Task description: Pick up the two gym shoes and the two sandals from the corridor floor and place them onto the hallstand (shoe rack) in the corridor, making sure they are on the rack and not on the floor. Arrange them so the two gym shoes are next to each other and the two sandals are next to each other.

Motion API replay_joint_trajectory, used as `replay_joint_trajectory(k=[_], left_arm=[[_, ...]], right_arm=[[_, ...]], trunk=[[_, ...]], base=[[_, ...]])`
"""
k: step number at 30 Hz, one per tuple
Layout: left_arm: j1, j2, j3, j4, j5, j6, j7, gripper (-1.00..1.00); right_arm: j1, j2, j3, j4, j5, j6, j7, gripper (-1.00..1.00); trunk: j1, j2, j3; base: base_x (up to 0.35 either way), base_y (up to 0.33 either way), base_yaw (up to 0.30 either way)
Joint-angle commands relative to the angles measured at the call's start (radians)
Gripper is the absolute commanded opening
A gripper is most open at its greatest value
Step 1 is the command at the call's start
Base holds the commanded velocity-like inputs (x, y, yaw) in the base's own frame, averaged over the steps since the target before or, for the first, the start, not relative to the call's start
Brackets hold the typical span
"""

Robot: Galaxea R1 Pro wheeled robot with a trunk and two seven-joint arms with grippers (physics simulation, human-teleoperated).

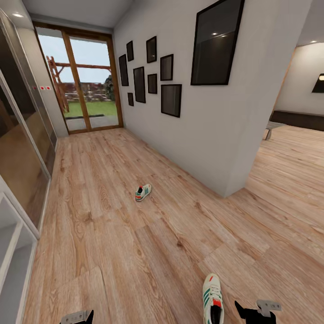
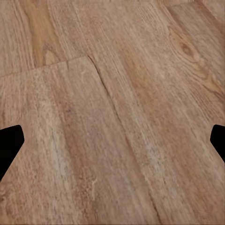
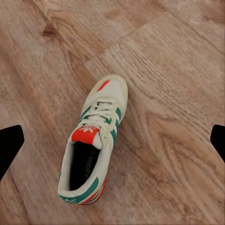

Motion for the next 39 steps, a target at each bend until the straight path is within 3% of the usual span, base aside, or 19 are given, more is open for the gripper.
replay_joint_trajectory(k=[1, 12, 18, 21, 24, 25, 27, 29, 34, 39], left_arm=[[-0.001, 0.001, -0.005, 0.001, 0.011, -0.003, -0.005, 1.00], [-0.002, -0.001, -0.012, -0.005, 0.009, -0.001, -0.005, 1.00], [-0.029, -0.004, -0.012, -0.046, 0.007, 0.017, -0.002, 1.00], [-0.087, -0.003, -0.013, -0.081, 0.006, 0.050, -0.002, 1.00], [-0.204, -0.006, -0.012, -0.109, 0.004, 0.176, 0.001, 1.00], [-0.254, -0.010, -0.012, -0.113, -0.003, 0.236, 0.003, 1.00], [-0.304, -0.015, -0.012, -0.115, -0.012, 0.291, 0.004, 1.00], [-0.382, -0.029, -0.012, -0.117, -0.037, 0.358, 0.005, 1.00], [-0.468, -0.048, -0.012, -0.117, -0.095, 0.413, 0.008, 1.00], [-0.503, -0.066, -0.012, -0.118, -0.171, 0.454, 0.009, 1.00]], right_arm=[[-0.001, 0.000, -0.004, 0.001, -0.010, 0.000, 0.010, 1.00], [-0.001, 0.000, -0.004, 0.001, -0.011, 0.000, 0.010, 1.00], [-0.001, 0.003, -0.006, -0.001, -0.011, 0.001, 0.007, 1.00], [-0.001, 0.007, -0.006, -0.018, -0.012, 0.001, -0.012, 1.00], [-0.001, 0.024, -0.005, -0.112, -0.011, 0.010, -0.109, 1.00], [-0.001, 0.041, -0.003, -0.167, -0.010, 0.030, -0.162, 1.00], [-0.001, 0.060, -0.003, -0.225, -0.009, 0.064, -0.213, 1.00], [-0.002, 0.087, -0.001, -0.320, -0.007, 0.159, -0.280, 1.00], [-0.009, 0.105, -0.001, -0.421, -0.009, 0.319, -0.313, 1.00], [-0.012, 0.110, -0.001, -0.492, -0.011, 0.382, -0.316, 1.00]], trunk=[[0.000, 0.000, -0.001], [0.000, 0.000, -0.001], [0.000, 0.000, -0.001], [0.000, 0.000, -0.001], [0.000, 0.000, -0.001], [0.000, 0.000, -0.001], [0.000, 0.000, -0.001], [0.000, 0.000, -0.001], [0.000, 0.000, -0.001], [0.000, 0.000, -0.001]], base=[[0.093, 0.000, 0.000], [0.015, 0.000, 0.000], [0.000, 0.000, 0.000], [0.000, 0.000, 0.000], [0.000, 0.000, 0.000], [0.000, 0.000, 0.000], [0.000, 0.000, 0.000], [0.000, 0.000, 0.000], [0.000, 0.000, 0.000], [0.000, 0.000, 0.000]])
